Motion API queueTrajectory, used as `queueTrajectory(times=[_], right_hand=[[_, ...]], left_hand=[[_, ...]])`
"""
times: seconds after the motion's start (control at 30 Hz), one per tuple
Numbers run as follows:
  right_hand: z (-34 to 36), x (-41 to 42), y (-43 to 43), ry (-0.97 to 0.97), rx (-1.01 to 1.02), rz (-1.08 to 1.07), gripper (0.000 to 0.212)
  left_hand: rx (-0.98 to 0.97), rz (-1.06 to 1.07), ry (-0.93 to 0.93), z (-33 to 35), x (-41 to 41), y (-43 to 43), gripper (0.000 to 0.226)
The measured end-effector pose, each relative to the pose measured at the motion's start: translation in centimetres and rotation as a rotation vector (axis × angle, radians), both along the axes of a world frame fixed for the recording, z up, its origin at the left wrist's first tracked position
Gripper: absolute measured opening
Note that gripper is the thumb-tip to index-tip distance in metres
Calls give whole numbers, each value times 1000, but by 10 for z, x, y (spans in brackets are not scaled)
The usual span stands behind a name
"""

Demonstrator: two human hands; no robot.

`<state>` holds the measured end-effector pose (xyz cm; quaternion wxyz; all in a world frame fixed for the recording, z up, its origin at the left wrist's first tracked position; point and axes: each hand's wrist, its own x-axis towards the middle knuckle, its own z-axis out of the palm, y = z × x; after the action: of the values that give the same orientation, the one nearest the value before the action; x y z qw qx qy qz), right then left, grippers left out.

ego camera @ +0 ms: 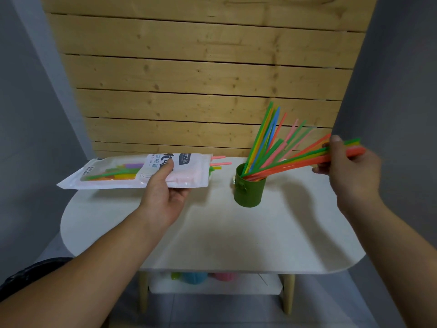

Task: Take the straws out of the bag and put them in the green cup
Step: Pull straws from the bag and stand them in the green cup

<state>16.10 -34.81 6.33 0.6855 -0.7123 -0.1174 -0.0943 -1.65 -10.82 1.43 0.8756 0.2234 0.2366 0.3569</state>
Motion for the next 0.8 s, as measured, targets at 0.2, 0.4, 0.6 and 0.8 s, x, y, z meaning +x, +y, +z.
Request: queueTrajectory(times=[0.2,0.4,0.6,0.8], right_hand=[[1,0,29,-3,-75,61,25],[-14,0,54,43,-36,133,12],[-25,7,76,-3,-119,183,16],[-25,14,86,-56,-244,183,25]], left_hand=[[41,-19,29,-1,1,-3,39],[64,-37,49,-1,-1,-3,39],[82,-49,63,-1,-2,-4,34],[96,-66,55,0,-4,-5,30]])
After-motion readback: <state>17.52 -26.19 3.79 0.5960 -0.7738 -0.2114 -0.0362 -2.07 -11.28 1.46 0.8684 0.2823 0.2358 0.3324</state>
